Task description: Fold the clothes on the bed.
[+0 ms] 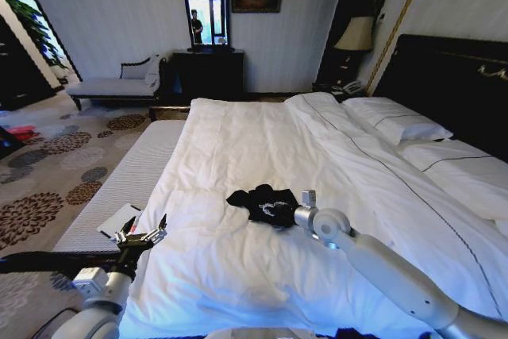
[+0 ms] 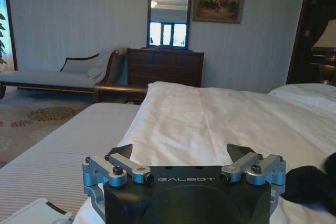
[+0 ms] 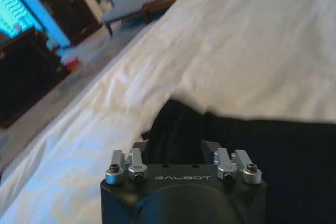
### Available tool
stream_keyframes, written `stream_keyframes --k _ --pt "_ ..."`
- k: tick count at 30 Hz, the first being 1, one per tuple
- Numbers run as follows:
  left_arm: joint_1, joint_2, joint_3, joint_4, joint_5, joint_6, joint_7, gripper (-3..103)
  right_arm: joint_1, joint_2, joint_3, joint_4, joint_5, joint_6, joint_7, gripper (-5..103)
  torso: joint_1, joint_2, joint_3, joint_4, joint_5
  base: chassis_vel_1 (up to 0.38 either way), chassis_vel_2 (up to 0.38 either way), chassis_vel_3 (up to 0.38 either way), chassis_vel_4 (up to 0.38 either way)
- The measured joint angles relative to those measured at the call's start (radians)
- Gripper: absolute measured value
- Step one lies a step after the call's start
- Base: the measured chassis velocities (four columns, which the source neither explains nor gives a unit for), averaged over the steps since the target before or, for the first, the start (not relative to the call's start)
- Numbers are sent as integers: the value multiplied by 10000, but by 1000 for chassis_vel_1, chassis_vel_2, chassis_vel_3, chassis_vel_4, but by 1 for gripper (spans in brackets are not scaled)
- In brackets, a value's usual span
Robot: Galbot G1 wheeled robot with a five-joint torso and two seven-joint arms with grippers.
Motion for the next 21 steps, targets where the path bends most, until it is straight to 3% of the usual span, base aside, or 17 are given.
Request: stream_keyframes --k 3,5,7,8,9,11,12,15,17,21 --pt "59 -15 -23 -56 13 -2 0 100 321 276 79 -322 219 311 375 71 1 0 0 3 1 0 0 0 0" --pt "64 -17 -39 -69 14 -3 0 100 332 341 145 -372 267 395 436 71 1 0 0 4 2 0 0 0 0" --pt "69 -17 -77 -105 4 -3 -10 100 90 426 545 -380 379 643 505 83 1 0 0 4 1 0 0 0 0" --pt "69 -17 -77 -105 4 -3 -10 100 90 426 545 -380 379 643 505 83 1 0 0 4 1 0 0 0 0" --pt "62 -15 -79 -115 1 -3 -19 100 -288 405 838 -365 100 891 389 93 1 0 0 -1 2 0 0 0 0" --pt "25 -12 -46 -117 2 2 -49 100 -680 383 996 -440 -618 1292 135 97 0 0 0 -5 1 0 0 0 0" --pt "25 -12 -46 -117 2 2 -49 100 -680 383 996 -440 -618 1292 135 97 0 0 0 -5 1 0 0 0 0" --pt "-62 24 92 -125 18 97 -185 100 -1252 631 1010 -871 -2564 2405 -474 100 0 2 0 -4 0 0 0 0 0" --pt "-68 36 96 -132 18 108 -199 100 -1296 703 976 -946 -2799 2562 -540 100 0 1 0 -3 -1 0 0 0 0" --pt "-16 140 -75 -213 -85 183 -281 100 -1365 1509 453 -1989 -5207 3808 -1224 100 0 1 2 1 2 0 0 0 0"
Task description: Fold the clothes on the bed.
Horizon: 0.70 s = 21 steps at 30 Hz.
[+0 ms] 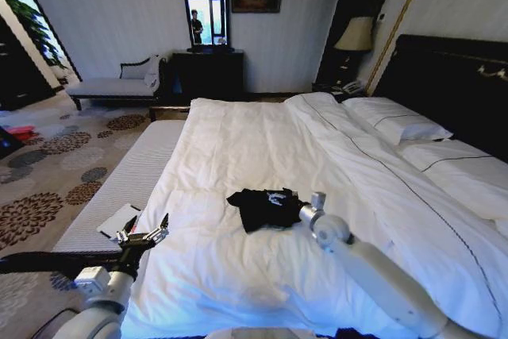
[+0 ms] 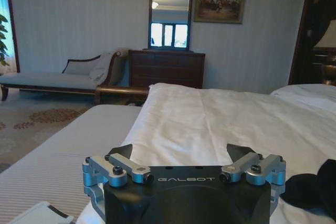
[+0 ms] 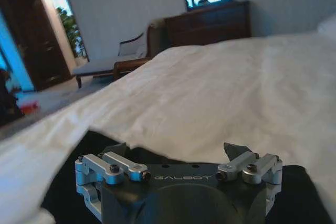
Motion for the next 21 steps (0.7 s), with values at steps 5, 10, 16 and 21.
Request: stream_keyframes --k 5,10,16,21 --pt "189 16 -320 -20 -104 15 -5 100 266 667 -487 -1212 -1833 771 -526 100 0 0 0 1 -1 0 0 0 0" --pt "288 2 -471 -3 -178 22 -2 100 548 1238 -799 -1863 -2029 972 -605 100 0 -1 0 -2 0 0 0 0 0" --pt "287 -20 -435 49 -180 28 1 100 907 2035 -943 -2327 -2010 1065 -572 100 0 0 0 1 -3 0 0 0 0" --pt "160 -9 -283 136 -159 63 -8 100 909 2143 -1064 -2496 -2177 1062 -557 100 0 -1 0 -1 -2 0 0 0 0"
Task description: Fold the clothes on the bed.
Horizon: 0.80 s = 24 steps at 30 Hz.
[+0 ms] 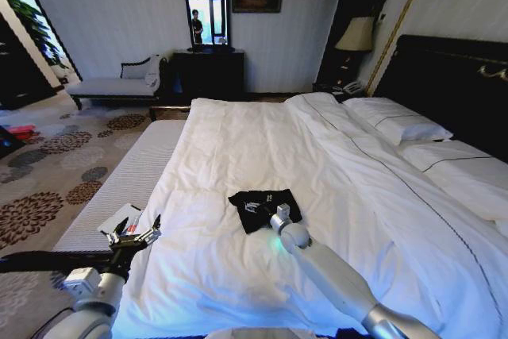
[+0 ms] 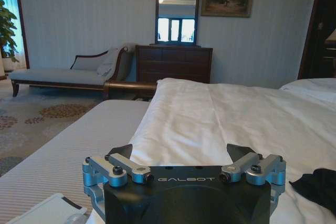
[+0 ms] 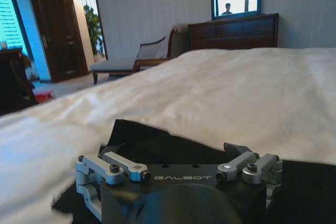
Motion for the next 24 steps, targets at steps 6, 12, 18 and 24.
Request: stream_keyframes --k 6,12,18,24 --pt "-139 30 162 11 149 54 -63 100 -97 -190 -83 -177 -220 5 -35 100 1 -1 0 2 4 0 0 0 0" --pt "-185 -46 332 103 653 -276 20 100 -427 -1192 571 1004 265 -26 164 100 1 -2 0 0 3 0 0 0 0" --pt "-224 -104 955 110 1299 -756 271 100 -1629 -2260 2463 2522 357 463 85 100 0 -2 -1 0 5 0 0 0 0" --pt "-178 -62 1940 34 2643 -1442 458 100 -4813 -2587 6335 4386 -58 847 -96 100 0 -1 -2 -5 6 0 0 0 0"
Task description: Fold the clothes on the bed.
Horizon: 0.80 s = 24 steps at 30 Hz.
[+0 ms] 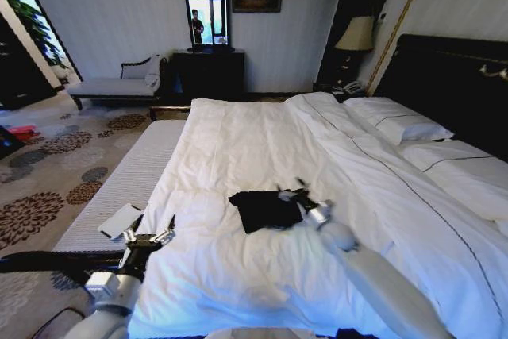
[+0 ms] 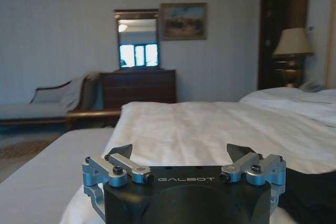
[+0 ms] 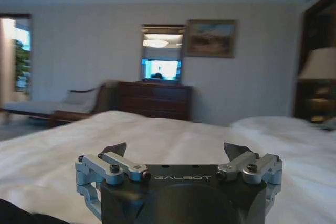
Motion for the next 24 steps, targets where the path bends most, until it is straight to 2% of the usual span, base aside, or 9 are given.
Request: stream_keyframes --k 1,2,6,8,11,18,24 --pt "-66 1 204 59 302 -172 34 100 -1057 115 1072 461 -191 212 -125 100 -1 0 -1 -3 3 0 0 0 0" --pt "-66 1 204 59 302 -172 34 100 -1057 115 1072 461 -191 212 -125 100 -1 0 -1 -3 3 0 0 0 0" --pt "-250 28 657 224 593 -443 109 100 -3340 800 3173 1323 -813 1067 -643 100 0 0 -1 8 -2 0 0 0 0" --pt "-306 34 715 289 691 -520 135 100 -3768 1044 3510 1497 -873 1179 -772 100 -1 1 0 4 -4 0 0 0 0" --pt "-372 -52 809 480 1184 -914 311 100 -4989 2065 4290 1978 -951 1487 -1229 100 -1 1 0 4 -3 0 0 0 0" --pt "71 -311 640 259 1561 -1406 552 100 -5547 3345 4481 2172 -1484 1768 -1608 100 -1 1 0 5 -4 0 0 0 0" --pt "661 -245 459 286 1690 -1953 652 100 -5175 3478 4163 2043 -1774 1731 -1563 100 -1 1 2 7 -4 0 0 0 0"
